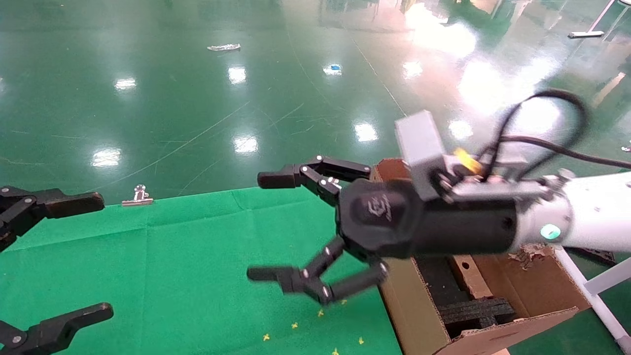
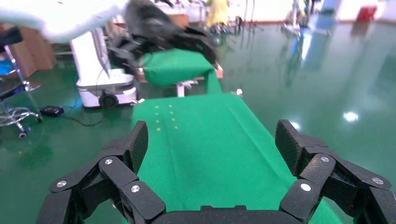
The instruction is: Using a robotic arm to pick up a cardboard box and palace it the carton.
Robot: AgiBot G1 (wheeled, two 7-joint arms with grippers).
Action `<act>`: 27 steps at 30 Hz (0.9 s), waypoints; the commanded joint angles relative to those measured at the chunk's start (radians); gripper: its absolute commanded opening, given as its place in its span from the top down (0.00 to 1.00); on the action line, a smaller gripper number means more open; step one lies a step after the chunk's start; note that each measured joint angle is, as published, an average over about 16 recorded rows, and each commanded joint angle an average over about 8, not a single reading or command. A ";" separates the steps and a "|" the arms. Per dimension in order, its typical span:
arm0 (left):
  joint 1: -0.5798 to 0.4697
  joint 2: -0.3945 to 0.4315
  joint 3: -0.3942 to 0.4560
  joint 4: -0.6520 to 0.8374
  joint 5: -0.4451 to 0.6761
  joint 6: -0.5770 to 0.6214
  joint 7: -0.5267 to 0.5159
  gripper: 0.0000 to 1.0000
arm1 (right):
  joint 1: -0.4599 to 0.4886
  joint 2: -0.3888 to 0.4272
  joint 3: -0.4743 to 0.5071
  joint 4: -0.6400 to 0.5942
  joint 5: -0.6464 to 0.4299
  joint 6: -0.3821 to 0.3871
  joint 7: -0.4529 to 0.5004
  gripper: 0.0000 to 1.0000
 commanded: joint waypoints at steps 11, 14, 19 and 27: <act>0.000 0.000 0.000 0.000 0.000 0.000 0.000 0.00 | -0.075 0.018 0.089 0.073 0.036 -0.021 -0.035 0.00; 0.000 0.000 0.000 0.000 0.000 0.000 0.000 0.00 | -0.068 0.016 0.080 0.066 0.033 -0.019 -0.032 0.00; 0.000 0.000 0.000 0.000 0.000 0.000 0.000 0.00 | -0.059 0.014 0.070 0.058 0.028 -0.017 -0.030 0.00; 0.000 0.000 0.000 0.000 0.000 0.000 0.000 0.00 | -0.051 0.013 0.061 0.051 0.024 -0.014 -0.027 0.00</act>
